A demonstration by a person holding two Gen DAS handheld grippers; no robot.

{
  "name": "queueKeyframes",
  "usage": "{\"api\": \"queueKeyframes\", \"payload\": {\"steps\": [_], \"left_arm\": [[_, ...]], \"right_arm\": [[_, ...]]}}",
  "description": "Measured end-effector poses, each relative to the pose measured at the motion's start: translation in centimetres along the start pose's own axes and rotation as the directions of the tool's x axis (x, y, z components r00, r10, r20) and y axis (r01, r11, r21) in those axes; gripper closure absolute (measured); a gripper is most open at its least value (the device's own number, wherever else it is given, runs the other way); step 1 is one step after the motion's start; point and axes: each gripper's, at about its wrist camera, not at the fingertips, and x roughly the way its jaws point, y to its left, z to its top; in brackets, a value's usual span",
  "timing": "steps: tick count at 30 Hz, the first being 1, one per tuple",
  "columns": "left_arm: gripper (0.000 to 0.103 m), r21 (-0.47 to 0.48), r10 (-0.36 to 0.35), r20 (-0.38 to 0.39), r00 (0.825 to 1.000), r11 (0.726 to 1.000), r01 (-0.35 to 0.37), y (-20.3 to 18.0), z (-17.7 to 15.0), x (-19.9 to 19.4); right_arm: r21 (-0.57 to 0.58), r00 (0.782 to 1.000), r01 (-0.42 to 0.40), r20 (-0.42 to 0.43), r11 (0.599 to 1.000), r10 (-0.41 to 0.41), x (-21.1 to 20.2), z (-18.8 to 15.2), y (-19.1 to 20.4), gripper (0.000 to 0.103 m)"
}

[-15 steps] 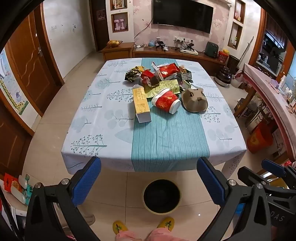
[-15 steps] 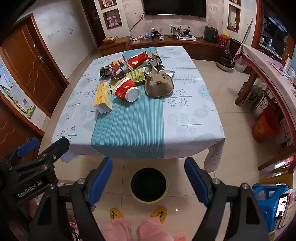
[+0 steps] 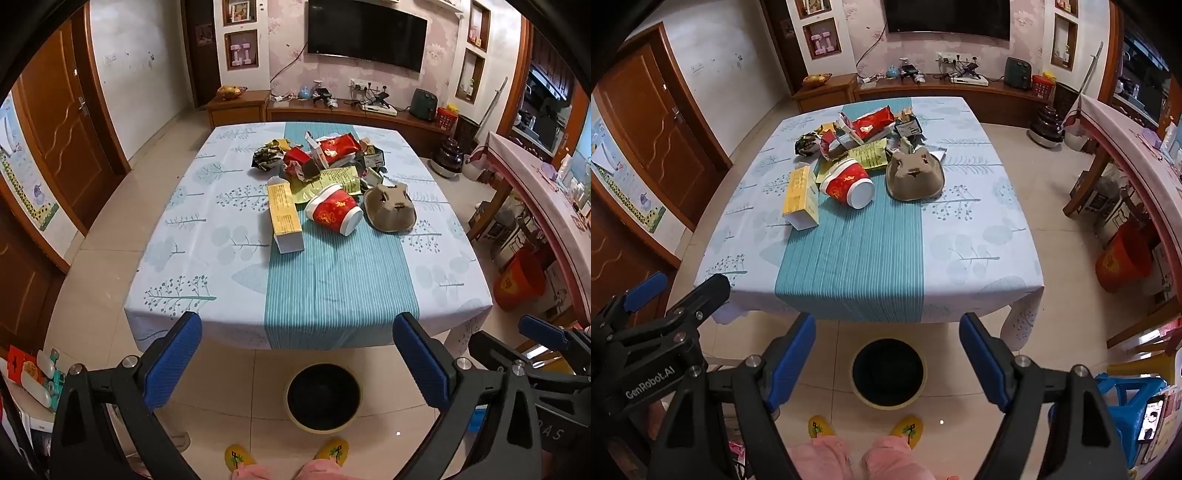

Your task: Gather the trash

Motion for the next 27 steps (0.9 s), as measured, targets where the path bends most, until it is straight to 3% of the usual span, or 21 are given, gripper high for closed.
{"api": "queueKeyframes", "payload": {"steps": [27], "left_arm": [[0.001, -0.003, 0.019, 0.0, 1.0, 1.0, -0.019, 0.1, 0.35, -0.09]], "right_arm": [[-0.02, 1.0, -0.006, 0.002, 1.0, 0.006, -0.23, 0.05, 0.56, 0.023]]}}
